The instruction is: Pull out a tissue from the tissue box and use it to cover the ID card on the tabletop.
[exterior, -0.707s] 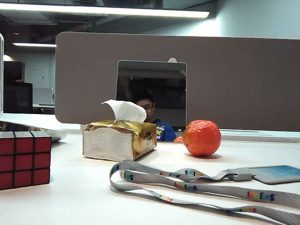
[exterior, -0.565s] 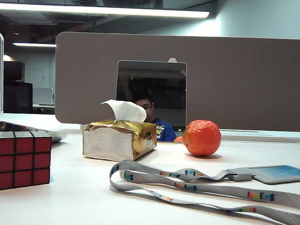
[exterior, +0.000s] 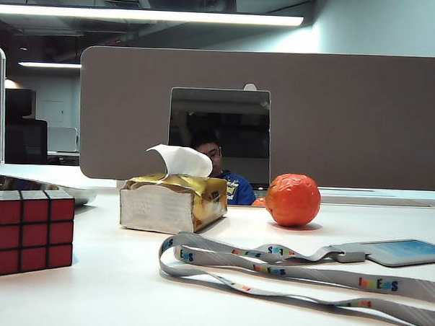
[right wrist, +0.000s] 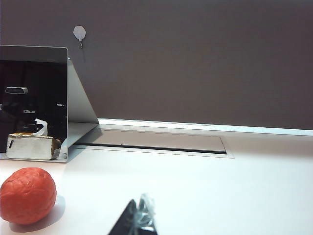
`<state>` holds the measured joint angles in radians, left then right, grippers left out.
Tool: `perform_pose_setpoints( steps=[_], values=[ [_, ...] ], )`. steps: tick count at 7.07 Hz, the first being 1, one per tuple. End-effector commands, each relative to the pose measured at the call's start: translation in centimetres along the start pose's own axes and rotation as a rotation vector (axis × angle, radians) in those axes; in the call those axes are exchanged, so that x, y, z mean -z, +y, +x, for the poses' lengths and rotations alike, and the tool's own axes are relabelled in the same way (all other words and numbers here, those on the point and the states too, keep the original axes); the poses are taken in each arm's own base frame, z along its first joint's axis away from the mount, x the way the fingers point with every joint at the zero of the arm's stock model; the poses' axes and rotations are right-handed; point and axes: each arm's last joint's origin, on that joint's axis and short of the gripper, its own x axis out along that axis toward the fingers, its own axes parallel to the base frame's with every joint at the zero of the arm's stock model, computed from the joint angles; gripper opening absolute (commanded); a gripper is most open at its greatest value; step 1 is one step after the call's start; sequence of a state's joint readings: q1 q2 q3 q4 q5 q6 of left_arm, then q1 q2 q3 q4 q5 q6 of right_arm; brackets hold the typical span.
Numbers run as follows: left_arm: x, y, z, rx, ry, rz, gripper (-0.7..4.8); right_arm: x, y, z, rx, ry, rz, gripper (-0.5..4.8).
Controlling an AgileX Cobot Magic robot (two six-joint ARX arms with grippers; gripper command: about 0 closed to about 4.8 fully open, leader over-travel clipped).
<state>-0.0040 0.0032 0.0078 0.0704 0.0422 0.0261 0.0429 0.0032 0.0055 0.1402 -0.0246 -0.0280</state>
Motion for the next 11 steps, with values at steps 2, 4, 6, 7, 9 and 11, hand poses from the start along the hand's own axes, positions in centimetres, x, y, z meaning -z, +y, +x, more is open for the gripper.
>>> perform_pose_setpoints(
  steps=[2, 4, 6, 7, 9, 11],
  values=[
    [-0.2, 0.0, 0.0, 0.003, -0.016, 0.001, -0.05, -0.1, 0.0, 0.0, 0.004, -0.013, -0.003, -0.01],
    [-0.2, 0.0, 0.0, 0.003, -0.016, 0.001, -0.05, -0.1, 0.0, 0.0, 0.005, -0.012, -0.003, -0.01],
    [-0.2, -0.1, 0.0, 0.034, -0.017, 0.001, -0.06, -0.4, 0.0, 0.0, -0.003, -0.044, -0.004, -0.01],
    [-0.2, -0.4, 0.0, 0.156, -0.02, 0.001, -0.06, -1.0, 0.0, -0.1, -0.002, -0.081, -0.005, -0.01],
    [-0.3, -0.9, -0.2, 0.331, -0.024, 0.003, -0.06, -3.0, -0.1, -0.3, -0.001, -0.135, -0.007, -0.01],
    [-0.3, -1.1, -0.2, 0.399, -0.026, 0.003, -0.06, -4.4, 0.0, -0.6, -0.04, -0.147, -0.013, -0.01]
  ],
)
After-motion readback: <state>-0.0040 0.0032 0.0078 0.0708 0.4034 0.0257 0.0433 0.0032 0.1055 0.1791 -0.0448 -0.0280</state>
